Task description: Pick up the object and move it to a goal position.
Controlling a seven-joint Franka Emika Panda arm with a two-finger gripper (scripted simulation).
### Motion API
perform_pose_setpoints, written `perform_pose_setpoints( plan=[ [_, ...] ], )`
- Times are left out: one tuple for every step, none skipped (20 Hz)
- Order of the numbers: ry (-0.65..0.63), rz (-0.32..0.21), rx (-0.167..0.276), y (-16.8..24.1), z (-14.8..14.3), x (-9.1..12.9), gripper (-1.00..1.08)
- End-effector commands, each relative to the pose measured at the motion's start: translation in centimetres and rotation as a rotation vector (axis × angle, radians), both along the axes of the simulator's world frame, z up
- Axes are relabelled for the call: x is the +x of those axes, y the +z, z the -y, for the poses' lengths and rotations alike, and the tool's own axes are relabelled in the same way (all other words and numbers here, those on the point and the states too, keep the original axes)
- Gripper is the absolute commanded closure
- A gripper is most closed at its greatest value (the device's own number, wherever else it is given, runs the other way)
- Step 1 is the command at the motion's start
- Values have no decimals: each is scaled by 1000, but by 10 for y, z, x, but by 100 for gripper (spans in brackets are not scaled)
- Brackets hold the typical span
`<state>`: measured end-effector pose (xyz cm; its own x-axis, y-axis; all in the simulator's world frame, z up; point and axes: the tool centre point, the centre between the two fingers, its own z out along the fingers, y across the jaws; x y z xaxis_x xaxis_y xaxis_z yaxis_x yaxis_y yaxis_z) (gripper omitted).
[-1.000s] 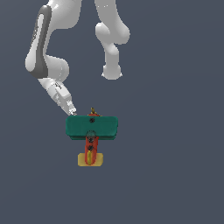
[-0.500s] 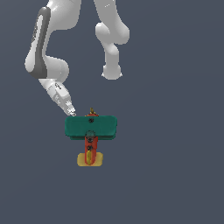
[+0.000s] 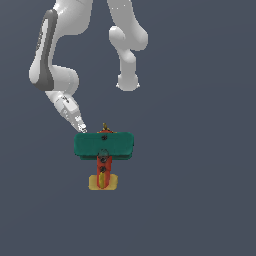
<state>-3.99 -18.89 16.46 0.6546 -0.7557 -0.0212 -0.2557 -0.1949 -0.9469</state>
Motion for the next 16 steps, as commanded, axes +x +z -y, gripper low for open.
perform_pose_setpoints(
  plan=[
    [10,0,8,-3,-9,2,-20],
    [5,3,8,-4,-8,2,-20],
    [0,6,8,-4,-6,2,-20],
    [-5,8,8,-4,-5,2,-20],
    [-11,11,10,-5,-3,2,-20],
    [-17,13,11,-5,-2,2,-20],
    [-25,17,13,-6,0,2,-20],
    [-33,20,14,-7,2,2,-20],
    [-42,24,15,-7,5,2,-20],
    [-51,28,16,-8,7,2,-20],
    [-61,32,18,-9,10,2,-20],
    [-69,36,19,-10,12,2,-20],
    [-77,39,20,-10,14,1,-20],
    [-85,43,21,-11,16,1,-20],
    [-91,45,21,-11,18,1,-20],
    [-97,48,22,-12,19,1,-20]
  ],
)
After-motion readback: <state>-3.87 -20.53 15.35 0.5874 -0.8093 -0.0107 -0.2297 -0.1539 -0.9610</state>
